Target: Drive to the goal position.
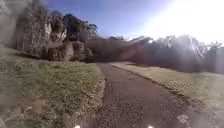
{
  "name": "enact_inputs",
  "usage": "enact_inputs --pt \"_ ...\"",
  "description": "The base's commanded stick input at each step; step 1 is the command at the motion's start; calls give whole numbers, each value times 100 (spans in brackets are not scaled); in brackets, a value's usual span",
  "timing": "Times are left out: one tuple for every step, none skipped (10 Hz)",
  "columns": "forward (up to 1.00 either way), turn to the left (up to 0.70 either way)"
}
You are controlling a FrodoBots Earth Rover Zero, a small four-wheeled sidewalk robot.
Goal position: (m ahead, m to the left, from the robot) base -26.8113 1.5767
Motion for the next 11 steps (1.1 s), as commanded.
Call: enact_inputs --pt "-70 -34" --pt "-70 -34" --pt "-70 -34" --pt "-70 -34" --pt "-70 -34" --pt "-70 -34" --pt "-70 -34" --pt "-70 -34" --pt "-70 -34" --pt "-70 -34" --pt "-70 -34"
